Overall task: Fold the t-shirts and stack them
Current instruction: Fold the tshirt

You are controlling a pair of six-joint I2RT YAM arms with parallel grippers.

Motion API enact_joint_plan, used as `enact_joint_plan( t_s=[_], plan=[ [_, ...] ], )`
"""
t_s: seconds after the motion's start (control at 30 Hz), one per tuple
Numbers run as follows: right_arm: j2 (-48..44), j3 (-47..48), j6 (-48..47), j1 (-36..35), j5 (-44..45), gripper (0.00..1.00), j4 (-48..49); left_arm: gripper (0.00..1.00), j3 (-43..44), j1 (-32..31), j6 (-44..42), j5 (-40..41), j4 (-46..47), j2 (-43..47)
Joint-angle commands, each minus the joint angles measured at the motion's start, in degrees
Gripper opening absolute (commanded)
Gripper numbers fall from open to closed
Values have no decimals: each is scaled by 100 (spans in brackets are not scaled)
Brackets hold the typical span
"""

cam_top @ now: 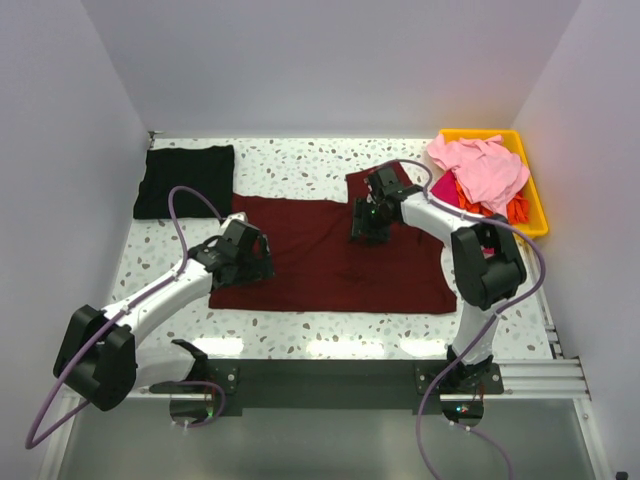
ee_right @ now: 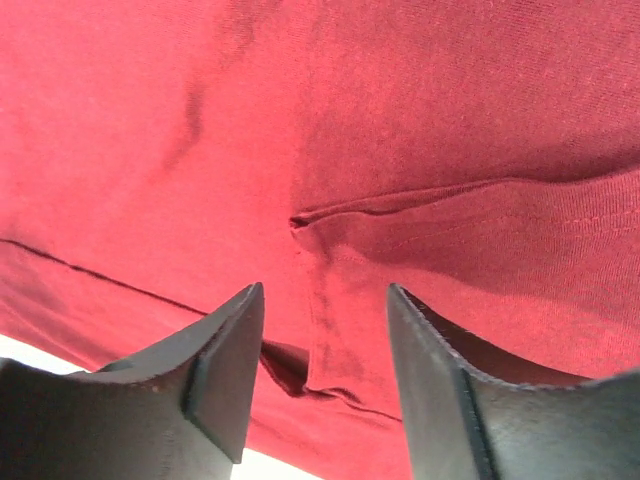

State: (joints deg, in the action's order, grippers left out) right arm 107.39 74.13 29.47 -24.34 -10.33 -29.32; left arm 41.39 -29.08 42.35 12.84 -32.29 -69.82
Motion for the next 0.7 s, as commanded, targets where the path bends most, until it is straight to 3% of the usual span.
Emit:
enact_joint_plan(
  t_s=[0.0, 0.27, 0.67],
  plan=[
    [-508, 181, 23, -18, -136, 57, 102, 100, -25, -45, -69, 70, 100, 92],
    [-1141, -565, -38, -18, 328, 61, 41, 100, -96, -45, -165, 87, 662, -181],
    [-1362, -1620, -82, 175, 892, 72, 234, 100, -306, -45, -614, 96, 2376, -831]
  ],
)
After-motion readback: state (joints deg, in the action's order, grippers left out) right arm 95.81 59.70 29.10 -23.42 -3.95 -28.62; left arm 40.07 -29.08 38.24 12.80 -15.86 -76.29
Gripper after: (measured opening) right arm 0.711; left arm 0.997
